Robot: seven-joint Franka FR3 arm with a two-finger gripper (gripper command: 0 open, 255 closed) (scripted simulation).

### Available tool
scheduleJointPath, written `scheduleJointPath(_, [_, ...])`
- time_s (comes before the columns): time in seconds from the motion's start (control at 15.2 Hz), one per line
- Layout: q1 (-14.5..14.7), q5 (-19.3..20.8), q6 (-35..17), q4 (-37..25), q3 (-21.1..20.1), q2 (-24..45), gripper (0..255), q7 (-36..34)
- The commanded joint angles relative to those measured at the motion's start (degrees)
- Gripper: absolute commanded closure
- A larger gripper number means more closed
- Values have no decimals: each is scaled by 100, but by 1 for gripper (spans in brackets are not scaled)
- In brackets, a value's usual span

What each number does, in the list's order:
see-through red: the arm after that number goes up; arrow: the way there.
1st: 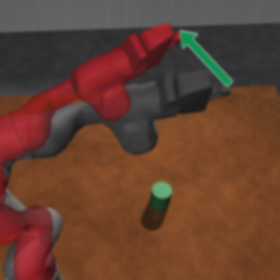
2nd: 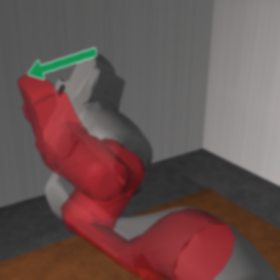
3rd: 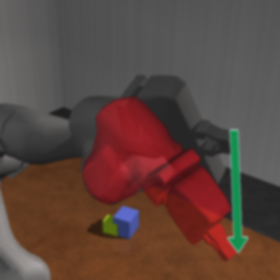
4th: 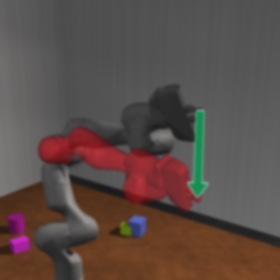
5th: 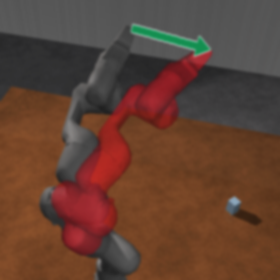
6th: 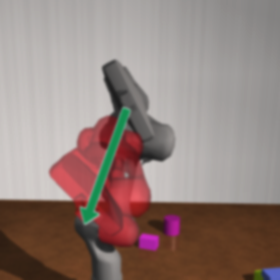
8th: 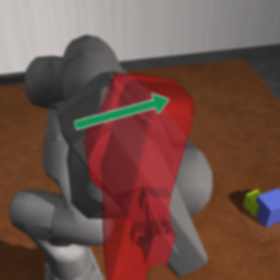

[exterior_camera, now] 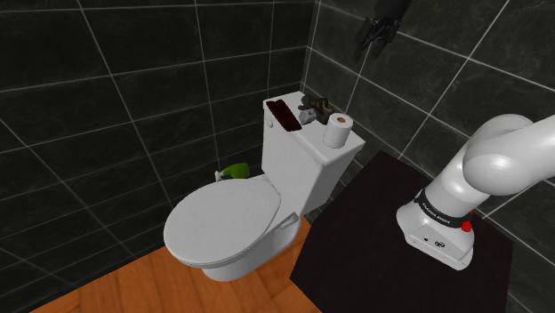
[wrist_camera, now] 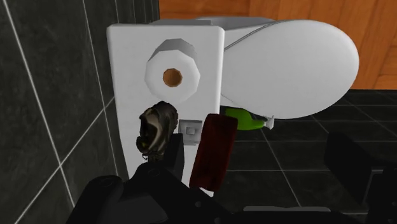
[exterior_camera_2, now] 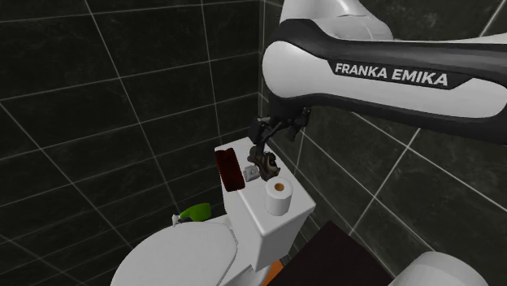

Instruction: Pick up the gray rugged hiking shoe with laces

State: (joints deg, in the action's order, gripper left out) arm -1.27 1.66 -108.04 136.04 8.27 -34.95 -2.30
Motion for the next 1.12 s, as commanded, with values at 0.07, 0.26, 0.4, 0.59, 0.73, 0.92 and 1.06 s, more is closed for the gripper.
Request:
scheduleJointPath(0.07, [-28, 8, -493, 3, 209, 536, 0, 194])
scheduleJointPath(0.26, [-42, -35, -920, -74, 404, 1098, 0, 394])
scheduleJointPath(0.4, [-45, -93, -1187, -161, 531, 1494, 0, 540])
scheduleJointPath(0.59, [-45, -234, -1551, -347, 713, 2116, 0, 782])
scheduleJointPath(0.73, [-47, -366, -1767, -507, 823, 2547, 0, 960])
scheduleJointPath(0.92, [-72, -623, -2043, -800, 954, 3213, 0, 1252])
scheduleJointPath(1.06, [-109, -824, -2191, -1032, 1014, 3667, 0, 1457])
